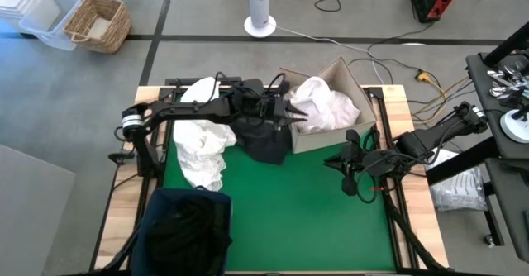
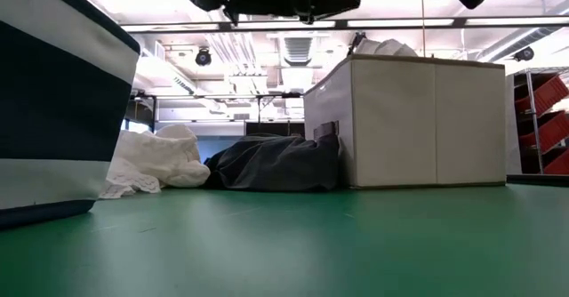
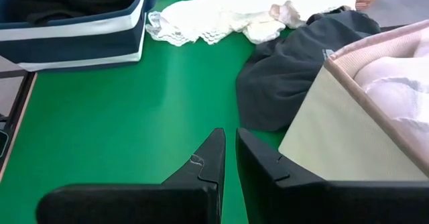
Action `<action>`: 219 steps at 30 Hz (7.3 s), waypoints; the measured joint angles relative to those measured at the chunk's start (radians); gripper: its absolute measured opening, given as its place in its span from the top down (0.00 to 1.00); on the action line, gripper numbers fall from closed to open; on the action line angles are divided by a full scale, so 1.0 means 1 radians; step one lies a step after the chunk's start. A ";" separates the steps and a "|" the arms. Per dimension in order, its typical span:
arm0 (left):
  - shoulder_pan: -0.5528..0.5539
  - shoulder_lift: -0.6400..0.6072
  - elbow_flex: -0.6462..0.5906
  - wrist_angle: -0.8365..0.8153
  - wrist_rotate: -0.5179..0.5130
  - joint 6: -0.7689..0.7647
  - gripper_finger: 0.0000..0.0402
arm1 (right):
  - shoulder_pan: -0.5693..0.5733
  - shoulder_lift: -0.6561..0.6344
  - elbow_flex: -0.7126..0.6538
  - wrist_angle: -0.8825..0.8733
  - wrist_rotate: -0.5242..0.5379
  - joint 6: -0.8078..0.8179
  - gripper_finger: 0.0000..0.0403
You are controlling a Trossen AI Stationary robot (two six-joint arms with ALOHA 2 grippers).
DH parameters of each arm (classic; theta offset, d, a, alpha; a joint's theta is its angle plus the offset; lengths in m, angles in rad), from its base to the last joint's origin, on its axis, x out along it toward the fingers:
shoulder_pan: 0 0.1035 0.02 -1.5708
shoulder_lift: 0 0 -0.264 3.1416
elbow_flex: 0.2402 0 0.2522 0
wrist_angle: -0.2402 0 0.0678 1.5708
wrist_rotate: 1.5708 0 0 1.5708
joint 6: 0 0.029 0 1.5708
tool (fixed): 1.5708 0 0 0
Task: Sort clothes
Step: Put the bottom white shirt into the brown laundry organizer, then put the black shorts into the blue laundry organizer
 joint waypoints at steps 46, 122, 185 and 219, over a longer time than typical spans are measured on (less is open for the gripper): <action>0.042 0.142 0.101 -0.122 -0.352 -0.174 1.00 | -0.009 -0.009 0.069 0.020 0.234 -0.021 0.93; -0.102 -0.602 0.103 -0.645 -0.318 -0.143 1.00 | -1.135 0.305 0.077 0.022 -0.752 -0.787 0.98; -0.102 -0.608 0.053 -0.659 -0.326 -0.129 1.00 | -1.130 0.884 0.401 -0.251 -0.520 -0.296 0.98; -0.102 -0.609 0.053 -0.721 -0.325 -0.151 1.00 | -1.083 0.223 0.426 -0.340 -0.523 -0.271 0.98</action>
